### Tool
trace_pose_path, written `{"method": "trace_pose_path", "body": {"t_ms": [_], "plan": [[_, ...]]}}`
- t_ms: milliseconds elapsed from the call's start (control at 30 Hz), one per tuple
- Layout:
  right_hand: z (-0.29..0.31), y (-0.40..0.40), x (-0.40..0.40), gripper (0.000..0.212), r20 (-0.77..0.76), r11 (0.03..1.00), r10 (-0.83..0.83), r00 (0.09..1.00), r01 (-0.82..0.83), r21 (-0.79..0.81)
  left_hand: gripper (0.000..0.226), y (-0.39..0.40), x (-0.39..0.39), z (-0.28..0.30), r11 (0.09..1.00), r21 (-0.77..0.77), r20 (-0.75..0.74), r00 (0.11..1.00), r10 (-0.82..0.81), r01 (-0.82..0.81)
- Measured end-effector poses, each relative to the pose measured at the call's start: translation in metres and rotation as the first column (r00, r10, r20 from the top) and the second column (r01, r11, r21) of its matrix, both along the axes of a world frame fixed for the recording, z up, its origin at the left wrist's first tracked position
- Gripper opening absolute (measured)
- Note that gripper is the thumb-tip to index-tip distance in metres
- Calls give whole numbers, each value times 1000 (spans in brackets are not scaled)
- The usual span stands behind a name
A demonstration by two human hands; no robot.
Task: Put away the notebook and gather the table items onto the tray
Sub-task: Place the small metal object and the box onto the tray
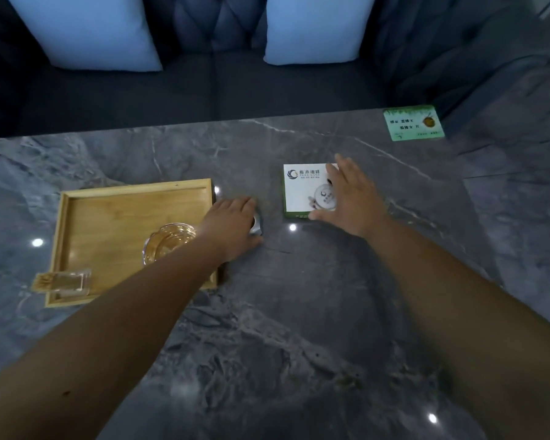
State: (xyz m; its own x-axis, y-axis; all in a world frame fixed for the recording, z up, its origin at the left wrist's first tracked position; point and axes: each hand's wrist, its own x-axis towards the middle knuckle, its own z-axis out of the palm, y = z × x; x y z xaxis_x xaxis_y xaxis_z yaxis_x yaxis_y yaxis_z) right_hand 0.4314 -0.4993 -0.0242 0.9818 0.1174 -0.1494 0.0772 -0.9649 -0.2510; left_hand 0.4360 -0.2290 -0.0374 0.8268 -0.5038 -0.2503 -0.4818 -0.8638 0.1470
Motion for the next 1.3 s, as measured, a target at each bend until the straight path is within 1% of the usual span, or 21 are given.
{"method": "trace_pose_path", "body": {"t_ms": [100,233,333,433,567,733,867,1000,1200,1300], "plan": [[0,-5,16,120,-77,999,42,996,-42,-7,74,0,-1,-3,1000,7,-8,1000,4,-4],[-1,-7,26,124,-163,998,59,985,-56,22,80,-1,-3,-2,1000,15,-9,1000,24,-24],[-2,-7,26,127,-192,998,60,980,-52,46,77,-1,-5,0,999,30,26,999,20,-21],[-3,-9,22,130,-198,997,67,978,-59,48,73,-2,-5,3,999,27,11,1000,17,-17],[-3,-9,15,124,-166,997,73,983,-67,43,72,-2,-7,7,999,-32,-8,999,38,-38],[-1,2,8,119,-117,1000,4,993,-1,30,71,5,-10,27,987,-155,38,998,60,-53],[0,13,2,113,-80,999,-37,996,39,26,71,28,-13,50,955,-269,48,988,146,-128],[13,33,4,102,-14,994,-69,997,70,88,73,64,-24,68,929,-298,63,966,250,-221],[42,94,21,95,63,981,22,998,-34,189,76,135,-55,76,873,-303,64,907,417,-381],[50,134,27,100,89,974,85,992,-102,205,76,168,-78,71,845,-293,47,875,481,-448]]}}
